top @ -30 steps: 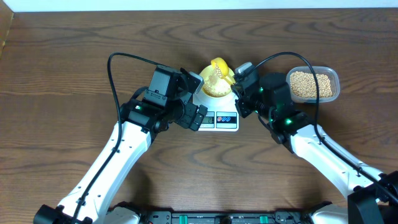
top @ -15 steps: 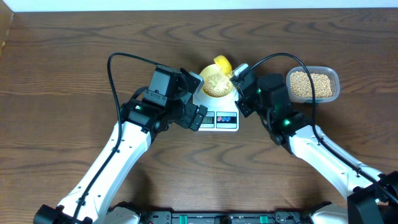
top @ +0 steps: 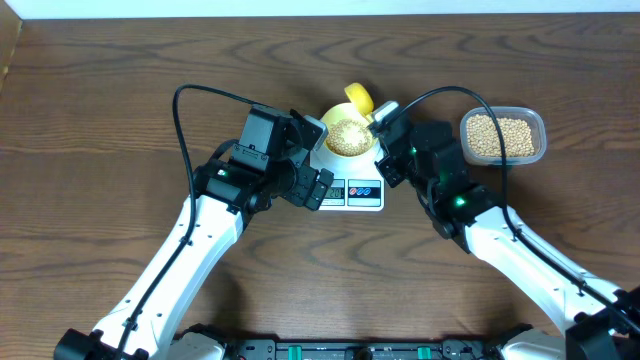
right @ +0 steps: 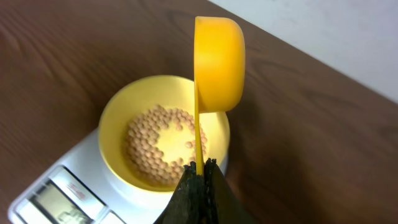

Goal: Scoop item into bowl and weigh 50g on scale
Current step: 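Return the empty scoop with the right gripper to the soybean tub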

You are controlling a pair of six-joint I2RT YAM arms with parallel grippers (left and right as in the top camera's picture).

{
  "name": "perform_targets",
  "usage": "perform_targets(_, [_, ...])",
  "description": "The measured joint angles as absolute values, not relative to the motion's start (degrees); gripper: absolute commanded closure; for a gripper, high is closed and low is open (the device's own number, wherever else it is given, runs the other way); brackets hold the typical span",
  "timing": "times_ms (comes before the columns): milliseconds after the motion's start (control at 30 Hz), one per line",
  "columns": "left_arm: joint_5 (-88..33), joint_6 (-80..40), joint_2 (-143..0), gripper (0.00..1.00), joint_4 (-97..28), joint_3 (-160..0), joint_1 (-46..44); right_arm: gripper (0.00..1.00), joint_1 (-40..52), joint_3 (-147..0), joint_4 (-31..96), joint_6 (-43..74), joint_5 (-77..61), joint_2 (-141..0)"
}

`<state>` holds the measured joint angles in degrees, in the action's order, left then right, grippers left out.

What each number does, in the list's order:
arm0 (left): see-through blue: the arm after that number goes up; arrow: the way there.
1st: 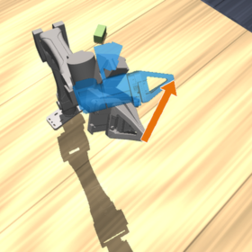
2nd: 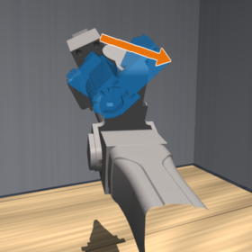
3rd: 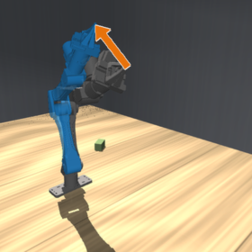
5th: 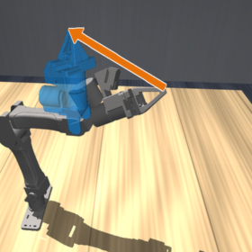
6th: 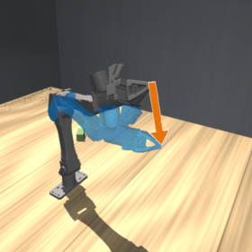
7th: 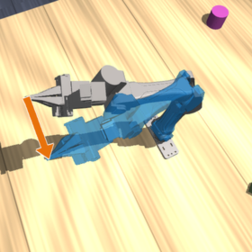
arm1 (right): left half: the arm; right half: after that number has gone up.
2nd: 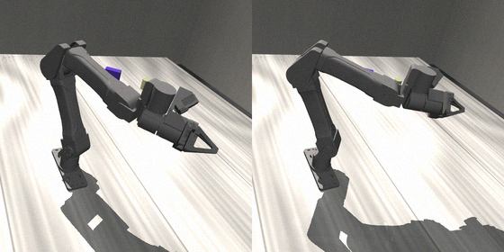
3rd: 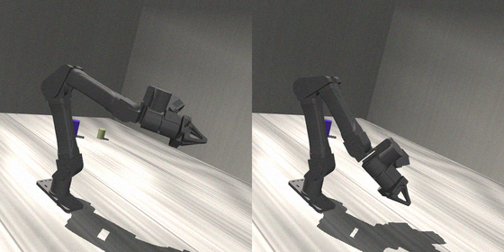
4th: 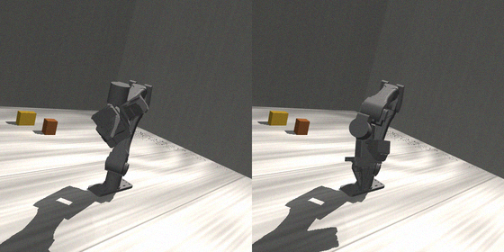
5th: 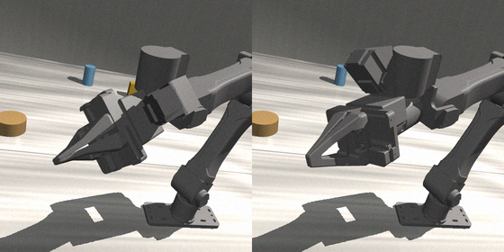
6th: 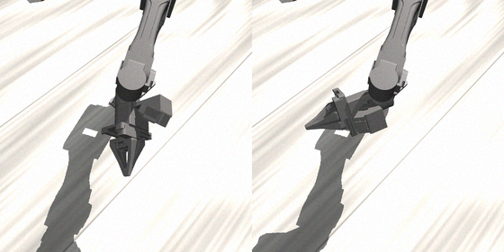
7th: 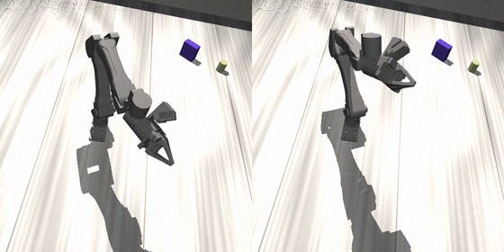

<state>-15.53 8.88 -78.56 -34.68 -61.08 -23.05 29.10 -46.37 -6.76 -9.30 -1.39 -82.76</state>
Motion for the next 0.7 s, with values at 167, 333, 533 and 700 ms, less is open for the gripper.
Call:
perform_targets(167, [-15.53,8.88,-78.56,0.06,-34.68,-61.08,-23.05,0.99,27.0,-46.37,-7.4,-1.13,-5.41,-79.46])
perform_targets(333, [-15.55,8.88,-78.56,0.06,-34.7,-61.08,-23.05,0.99,18.24,-46.37,-4.86,4.91,-7.05,-72.77])
perform_targets(533, [-15.55,8.88,-78.56,0.06,-34.7,-61.08,-23.05,0.99,4.78,-46.46,6.7,7.68,-7.27,-68.18])
perform_targets(700, [-15.53,8.88,-78.56,0.06,-34.68,-61.08,-23.05,0.99,-3.11,-46.37,16.45,7.66,-6.96,-68.23])
